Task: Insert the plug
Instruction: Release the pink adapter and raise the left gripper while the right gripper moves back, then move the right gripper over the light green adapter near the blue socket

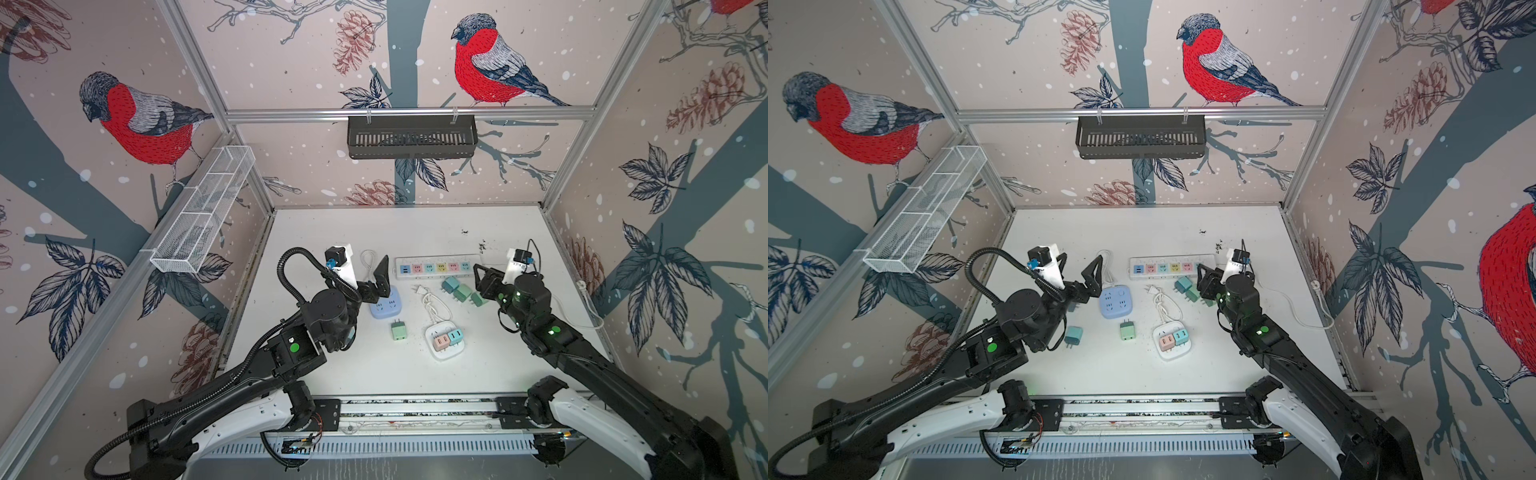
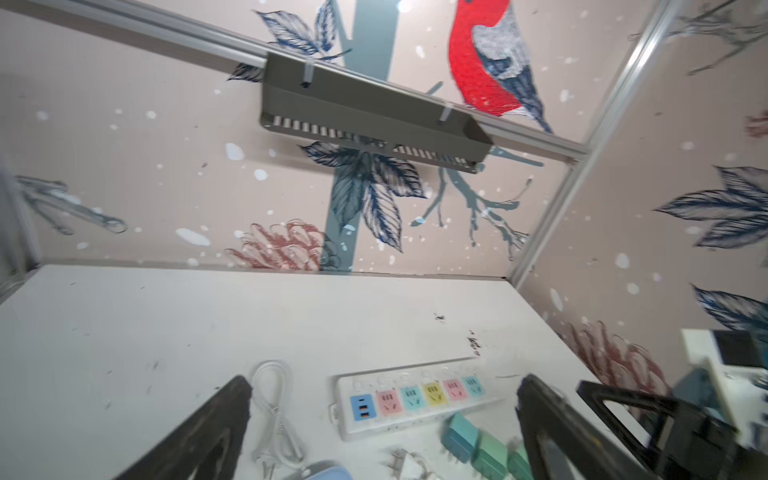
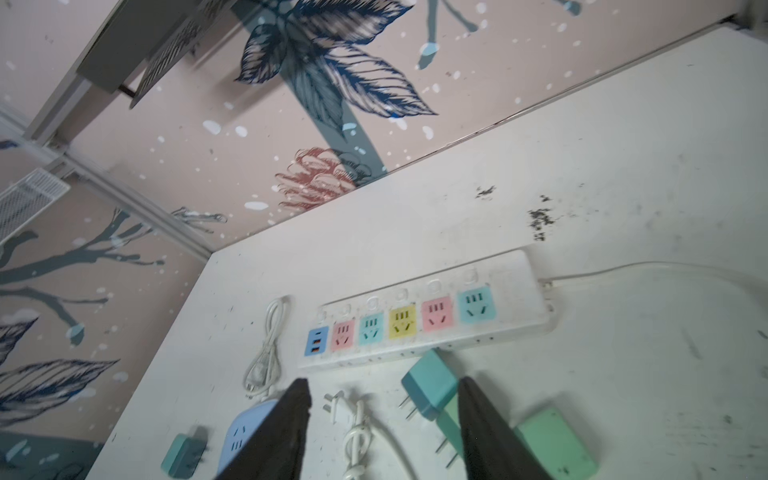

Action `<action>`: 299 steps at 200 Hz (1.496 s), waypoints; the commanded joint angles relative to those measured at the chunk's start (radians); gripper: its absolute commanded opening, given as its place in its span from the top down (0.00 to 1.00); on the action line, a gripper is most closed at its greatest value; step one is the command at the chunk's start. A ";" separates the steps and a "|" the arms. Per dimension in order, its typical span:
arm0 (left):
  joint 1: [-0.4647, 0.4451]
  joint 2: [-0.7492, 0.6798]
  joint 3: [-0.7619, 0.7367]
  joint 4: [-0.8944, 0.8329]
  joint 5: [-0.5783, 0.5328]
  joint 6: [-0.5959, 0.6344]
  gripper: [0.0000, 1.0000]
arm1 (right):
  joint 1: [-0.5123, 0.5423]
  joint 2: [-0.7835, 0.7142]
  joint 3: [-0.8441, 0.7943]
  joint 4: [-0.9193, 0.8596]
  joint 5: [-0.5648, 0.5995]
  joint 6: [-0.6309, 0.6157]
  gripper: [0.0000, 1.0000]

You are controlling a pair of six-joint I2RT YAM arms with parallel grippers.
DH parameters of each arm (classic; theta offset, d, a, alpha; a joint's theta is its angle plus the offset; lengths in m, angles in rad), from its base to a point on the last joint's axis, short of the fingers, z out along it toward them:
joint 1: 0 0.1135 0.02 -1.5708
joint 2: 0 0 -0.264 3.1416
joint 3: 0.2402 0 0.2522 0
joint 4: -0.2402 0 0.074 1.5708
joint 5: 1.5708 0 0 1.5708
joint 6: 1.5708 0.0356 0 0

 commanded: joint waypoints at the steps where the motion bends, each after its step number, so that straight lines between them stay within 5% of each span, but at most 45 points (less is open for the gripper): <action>1: 0.082 -0.014 0.003 -0.121 0.028 -0.127 0.01 | 0.124 0.063 0.055 -0.015 0.133 -0.073 0.51; 49: 0.193 -0.094 -0.033 -0.210 -0.035 -0.268 0.01 | 0.367 0.217 0.171 -0.074 0.282 -0.087 0.54; 114: 0.227 -0.201 -0.062 -0.236 -0.035 -0.293 0.01 | 0.634 0.421 0.300 -0.221 0.276 0.080 0.48; 197: 0.227 -0.177 -0.061 -0.230 -0.012 -0.277 0.01 | 0.660 0.820 0.509 -0.353 0.123 0.136 0.38; 299: 0.229 -0.167 -0.056 -0.228 -0.007 -0.263 0.01 | 0.584 0.958 0.548 -0.350 0.068 0.095 0.32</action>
